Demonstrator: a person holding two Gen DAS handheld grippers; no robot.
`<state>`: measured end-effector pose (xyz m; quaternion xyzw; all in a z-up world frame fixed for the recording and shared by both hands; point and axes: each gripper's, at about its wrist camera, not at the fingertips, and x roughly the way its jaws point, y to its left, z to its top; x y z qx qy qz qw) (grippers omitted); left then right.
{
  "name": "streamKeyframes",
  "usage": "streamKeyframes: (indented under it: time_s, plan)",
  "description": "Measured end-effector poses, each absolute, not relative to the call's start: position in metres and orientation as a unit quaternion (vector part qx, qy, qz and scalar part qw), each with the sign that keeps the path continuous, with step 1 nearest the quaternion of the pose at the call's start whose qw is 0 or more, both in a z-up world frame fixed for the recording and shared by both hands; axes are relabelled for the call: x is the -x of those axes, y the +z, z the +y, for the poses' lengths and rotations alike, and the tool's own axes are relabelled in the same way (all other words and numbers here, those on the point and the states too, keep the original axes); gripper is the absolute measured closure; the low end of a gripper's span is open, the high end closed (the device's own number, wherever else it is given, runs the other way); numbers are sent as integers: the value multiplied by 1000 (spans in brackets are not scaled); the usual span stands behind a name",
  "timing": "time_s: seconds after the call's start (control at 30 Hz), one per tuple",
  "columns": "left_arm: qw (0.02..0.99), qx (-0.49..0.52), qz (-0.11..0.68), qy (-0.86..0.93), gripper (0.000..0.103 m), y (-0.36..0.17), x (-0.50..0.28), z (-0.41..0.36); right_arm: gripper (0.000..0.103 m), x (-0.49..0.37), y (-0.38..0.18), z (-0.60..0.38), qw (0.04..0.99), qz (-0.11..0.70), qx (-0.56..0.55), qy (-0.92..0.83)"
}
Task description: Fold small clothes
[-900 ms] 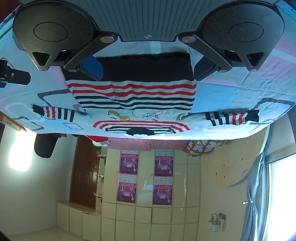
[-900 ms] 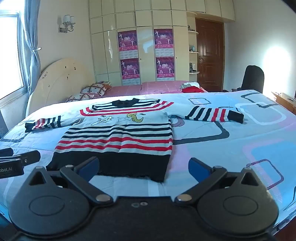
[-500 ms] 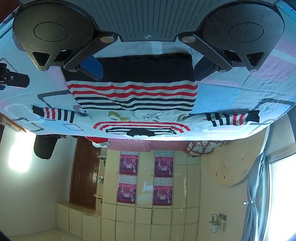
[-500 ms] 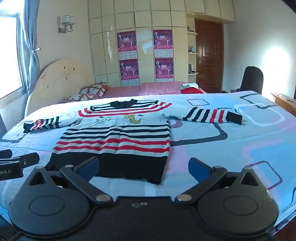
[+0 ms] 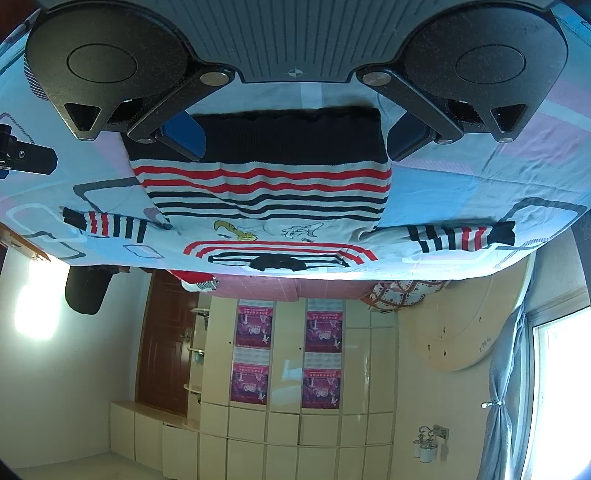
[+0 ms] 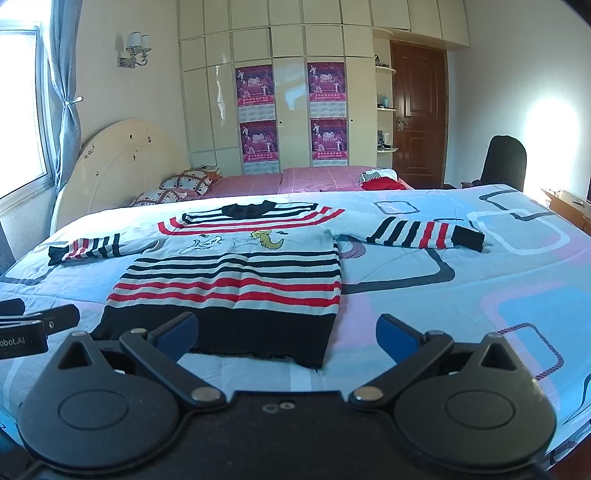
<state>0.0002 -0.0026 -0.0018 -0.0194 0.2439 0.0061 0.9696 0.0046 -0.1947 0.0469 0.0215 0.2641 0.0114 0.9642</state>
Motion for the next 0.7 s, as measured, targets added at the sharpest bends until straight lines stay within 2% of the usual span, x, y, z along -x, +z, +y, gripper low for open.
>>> streamKeyframes:
  time_s: [0.7]
  plan:
    - [970,20,241,6,0,0,0,-1,1,-5,50,-192,965,262,-18,12]
